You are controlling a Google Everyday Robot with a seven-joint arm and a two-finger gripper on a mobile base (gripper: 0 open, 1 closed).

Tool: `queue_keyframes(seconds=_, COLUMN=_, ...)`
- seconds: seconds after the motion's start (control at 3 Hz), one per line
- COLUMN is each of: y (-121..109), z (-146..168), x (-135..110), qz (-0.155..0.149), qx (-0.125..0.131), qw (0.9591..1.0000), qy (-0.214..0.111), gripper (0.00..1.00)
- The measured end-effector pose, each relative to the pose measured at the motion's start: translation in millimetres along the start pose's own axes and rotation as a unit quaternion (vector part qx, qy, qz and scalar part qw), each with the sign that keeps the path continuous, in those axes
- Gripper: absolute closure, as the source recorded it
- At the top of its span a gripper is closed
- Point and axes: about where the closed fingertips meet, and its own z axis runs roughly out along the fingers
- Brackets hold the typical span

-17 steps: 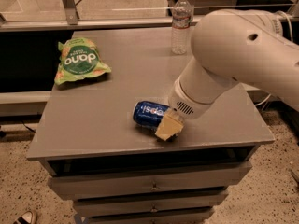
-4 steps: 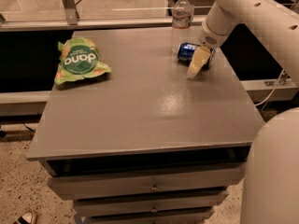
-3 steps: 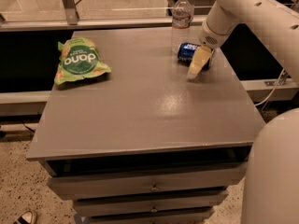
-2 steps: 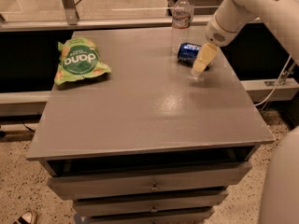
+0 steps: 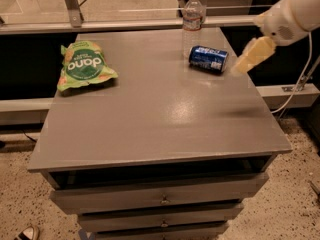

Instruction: Move pepsi can near water bottle

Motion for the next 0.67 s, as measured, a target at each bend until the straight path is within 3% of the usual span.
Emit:
queue_keyframes(seconds=0.33, y=13.8, z=-44.0, x=20.0, qz=0.012, qx=0.002, qw=0.9970, qy=-0.077, gripper=0.00)
queue_keyframes(seconds=0.67, y=16.5, z=-69.1, x=38.7, qz=0.029, qx=0.011, qw=0.9948, qy=-0.097, gripper=0.00)
